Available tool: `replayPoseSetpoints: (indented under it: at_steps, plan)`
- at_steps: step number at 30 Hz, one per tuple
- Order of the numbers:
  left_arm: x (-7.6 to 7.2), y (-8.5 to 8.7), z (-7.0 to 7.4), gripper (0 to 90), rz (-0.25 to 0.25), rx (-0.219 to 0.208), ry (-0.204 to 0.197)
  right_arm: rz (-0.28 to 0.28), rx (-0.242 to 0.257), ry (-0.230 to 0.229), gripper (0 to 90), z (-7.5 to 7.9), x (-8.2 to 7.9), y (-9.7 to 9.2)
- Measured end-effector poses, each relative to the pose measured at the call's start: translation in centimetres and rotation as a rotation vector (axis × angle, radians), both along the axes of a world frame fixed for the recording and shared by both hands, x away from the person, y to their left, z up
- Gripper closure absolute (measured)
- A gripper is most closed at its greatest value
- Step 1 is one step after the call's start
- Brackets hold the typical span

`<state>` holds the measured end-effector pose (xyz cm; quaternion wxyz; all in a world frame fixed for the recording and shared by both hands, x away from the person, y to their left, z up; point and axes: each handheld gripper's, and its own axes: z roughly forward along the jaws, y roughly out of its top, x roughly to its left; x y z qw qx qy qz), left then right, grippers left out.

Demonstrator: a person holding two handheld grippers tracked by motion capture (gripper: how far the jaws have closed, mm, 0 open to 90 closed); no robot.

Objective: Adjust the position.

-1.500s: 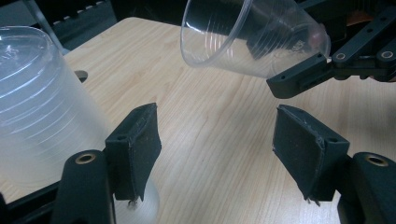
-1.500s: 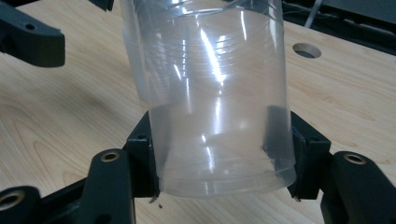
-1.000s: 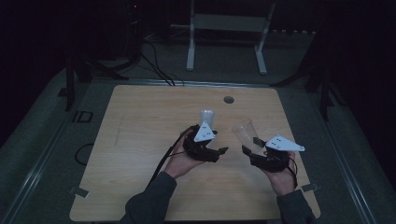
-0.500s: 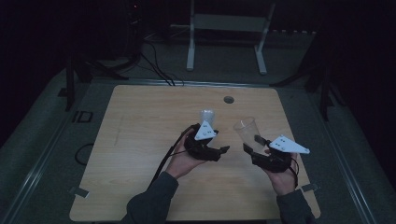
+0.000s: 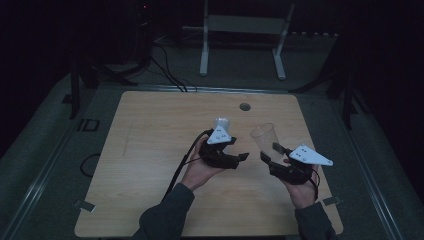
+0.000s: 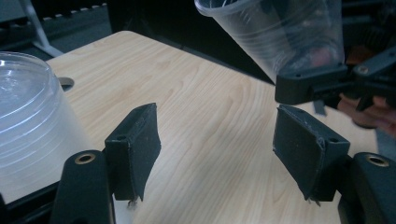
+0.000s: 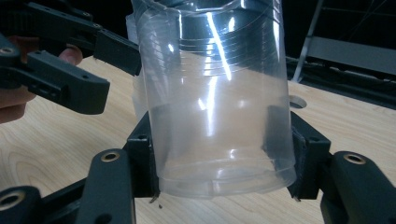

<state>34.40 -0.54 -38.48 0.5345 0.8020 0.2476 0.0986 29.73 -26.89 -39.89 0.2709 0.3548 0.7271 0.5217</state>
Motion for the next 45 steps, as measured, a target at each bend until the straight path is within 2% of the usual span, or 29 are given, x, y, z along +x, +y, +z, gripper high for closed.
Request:
replayPoseSetpoints:
  at_steps: [5,13,20,26,31,36,45]
  plan:
    - [0.3,0.0,0.3,28.7,-0.018,-0.066,0.048,0.006,0.001,-0.007,41.3,0.1,-0.1,0.1]
    - [0.4,-0.6,0.7,24.4,-0.029,-0.079,0.061,0.013,0.005,-0.013,41.3,0.1,-0.1,0.4]
    - [0.6,-0.7,0.9,22.4,-0.041,-0.135,0.097,0.019,0.009,-0.019,41.3,0.0,-0.1,0.7]
    - [0.7,-0.9,1.0,19.1,-0.048,-0.164,0.12,0.022,0.016,-0.023,41.3,0.0,-0.1,0.9]
    - [0.6,-1.1,1.1,18.0,-0.047,-0.182,0.126,0.028,0.02,-0.032,41.3,0.0,-0.2,1.1]
    - [0.6,-1.5,1.2,18.0,-0.056,-0.178,0.121,0.031,0.027,-0.033,41.3,0.0,-0.2,1.2]
    - [0.5,-2.1,1.5,18.0,-0.062,-0.206,0.123,0.04,0.035,-0.04,41.4,0.0,-0.2,1.6]
